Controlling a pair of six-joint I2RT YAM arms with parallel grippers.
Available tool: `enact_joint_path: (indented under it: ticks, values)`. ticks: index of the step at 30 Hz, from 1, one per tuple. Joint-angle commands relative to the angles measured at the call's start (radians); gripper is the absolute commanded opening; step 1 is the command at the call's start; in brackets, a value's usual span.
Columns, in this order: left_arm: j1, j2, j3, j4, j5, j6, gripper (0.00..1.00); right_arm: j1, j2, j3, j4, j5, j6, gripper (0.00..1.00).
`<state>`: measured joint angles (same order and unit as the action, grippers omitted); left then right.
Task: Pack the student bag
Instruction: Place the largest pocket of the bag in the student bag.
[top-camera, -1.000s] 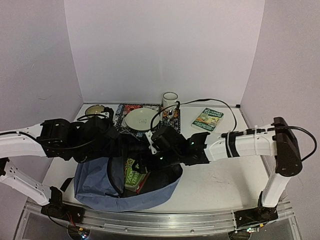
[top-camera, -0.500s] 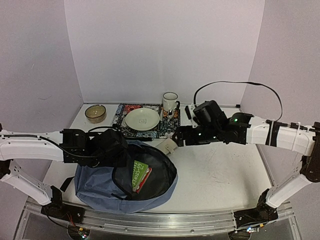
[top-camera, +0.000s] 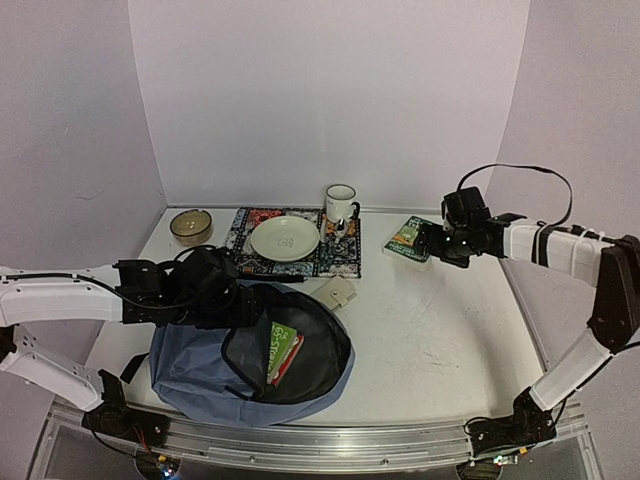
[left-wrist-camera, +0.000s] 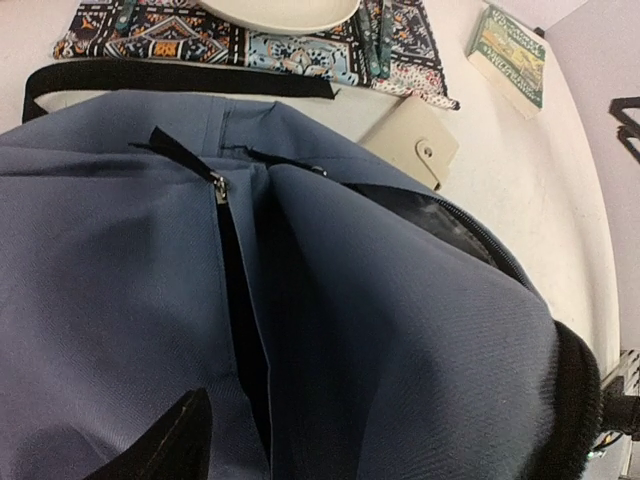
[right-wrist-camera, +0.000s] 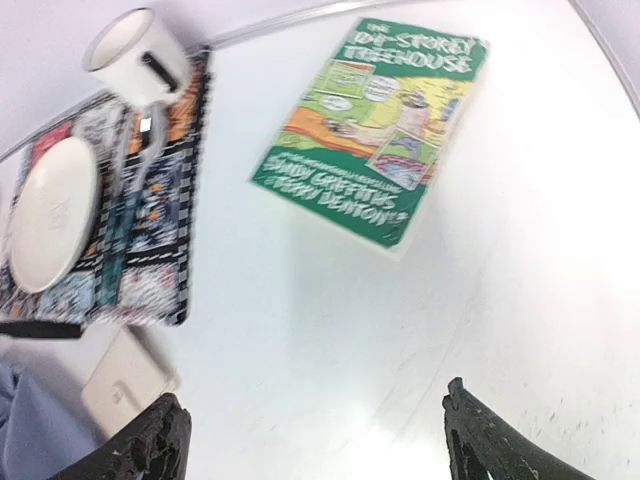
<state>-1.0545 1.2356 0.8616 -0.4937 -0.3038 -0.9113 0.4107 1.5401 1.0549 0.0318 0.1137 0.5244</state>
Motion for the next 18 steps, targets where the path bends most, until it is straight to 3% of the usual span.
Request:
enact_joint_path:
  ticks: [1, 7, 18]
  values:
    - [0.021, -0.084, 0.011, 0.055, 0.013, 0.030, 0.75, -0.075, 0.129, 0.050, 0.061, -0.075, 0.034, 0.86]
    - [0.031, -0.170, 0.026, 0.073, 0.018, 0.065, 0.90, -0.145, 0.302, 0.134, 0.109, -0.105, 0.070, 0.79]
    - [0.049, -0.194, 0.001, 0.075, 0.007, 0.058, 0.93, -0.189, 0.502, 0.294, 0.128, -0.176, 0.101, 0.66]
